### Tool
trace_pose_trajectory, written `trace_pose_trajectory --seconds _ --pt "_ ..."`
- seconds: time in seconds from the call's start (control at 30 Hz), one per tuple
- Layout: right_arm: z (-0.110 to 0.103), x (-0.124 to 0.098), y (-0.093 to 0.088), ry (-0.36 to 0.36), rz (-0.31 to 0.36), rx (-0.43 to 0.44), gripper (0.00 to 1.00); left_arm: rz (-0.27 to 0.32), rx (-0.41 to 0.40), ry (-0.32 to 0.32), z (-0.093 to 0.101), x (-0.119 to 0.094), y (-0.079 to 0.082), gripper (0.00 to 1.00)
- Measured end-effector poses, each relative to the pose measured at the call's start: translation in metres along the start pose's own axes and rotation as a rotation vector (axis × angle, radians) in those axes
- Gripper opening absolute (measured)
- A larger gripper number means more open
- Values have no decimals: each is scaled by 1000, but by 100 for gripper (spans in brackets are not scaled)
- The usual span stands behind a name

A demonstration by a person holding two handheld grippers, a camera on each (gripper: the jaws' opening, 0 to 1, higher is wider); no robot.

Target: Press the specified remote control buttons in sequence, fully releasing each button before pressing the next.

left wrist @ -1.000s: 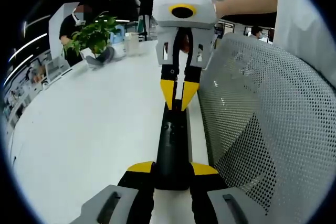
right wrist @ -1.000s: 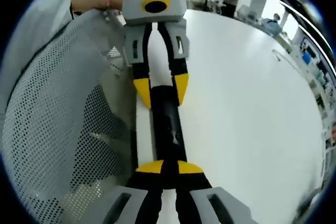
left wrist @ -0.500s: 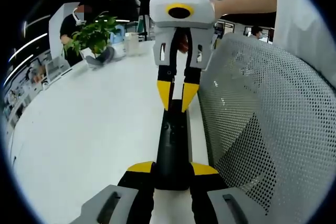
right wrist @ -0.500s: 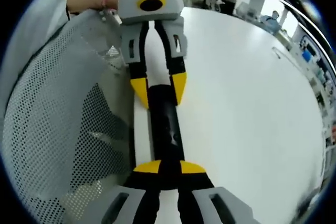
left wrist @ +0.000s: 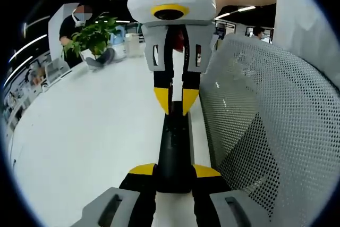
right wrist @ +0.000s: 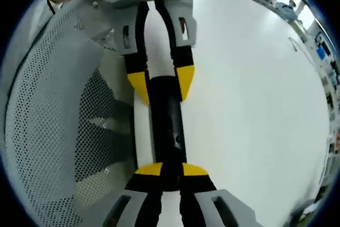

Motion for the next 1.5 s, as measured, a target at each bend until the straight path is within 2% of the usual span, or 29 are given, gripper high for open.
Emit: trace_pose_trajectory --seconds 0.07,0.13,0.23,0.3,0.47,0.6,0.77,0.87,1.0,1.03,1.07,1.13,1.2,1.37,1.43,1.5 --pt "-1 0 -2 -6 50 -6 8 0 0 1 0 0 0 25" --pt "-2 0 -5 -21 115 -58 8 -2 -1 2 0 0 0 25" --pt "-2 0 -10 -24 230 -13 8 0 -3 4 0 0 0 25" --pt "-3 0 -12 -38 285 -56 8 1 -3 4 0 0 0 25" --pt "-2 1 -10 -27 343 -37 9 3 -4 3 0 0 0 25" --pt "1 1 -7 -4 338 -43 9 4 -5 3 0 0 0 25" --pt "-3 1 -5 -22 294 -118 9 3 -5 3 0 0 0 25" --pt "-4 1 -2 -41 252 -185 8 3 -6 4 0 0 0 25" --pt "-3 1 2 -8 172 -186 7 1 -4 5 0 0 0 25" --pt "-2 1 3 9 126 -171 6 1 -5 5 0 0 0 25" --pt "-1 1 5 21 109 -152 6 1 -4 5 0 0 0 25" --pt "1 1 8 33 68 -181 6 0 -4 5 0 0 0 25" --pt "2 2 10 50 42 -153 6 -1 -4 6 0 0 0 25" --pt "1 1 7 48 65 -135 7 -3 -3 8 0 0 0 25" --pt "-1 1 5 22 98 -138 7 -3 -3 9 0 0 0 25" --pt "-1 1 3 4 142 -105 7 -2 -4 9 0 0 0 25"
Point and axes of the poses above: the point that each gripper's makers call its tool centre point, and the gripper's own axes: x roughly forward along the fingers, z roughly to its right, y roughly out of its top, the point moved 5 cm from there along -x, roughly backward along the fingers, and after that the axes turned 9 degrees about -z, right-handed, at the moved point
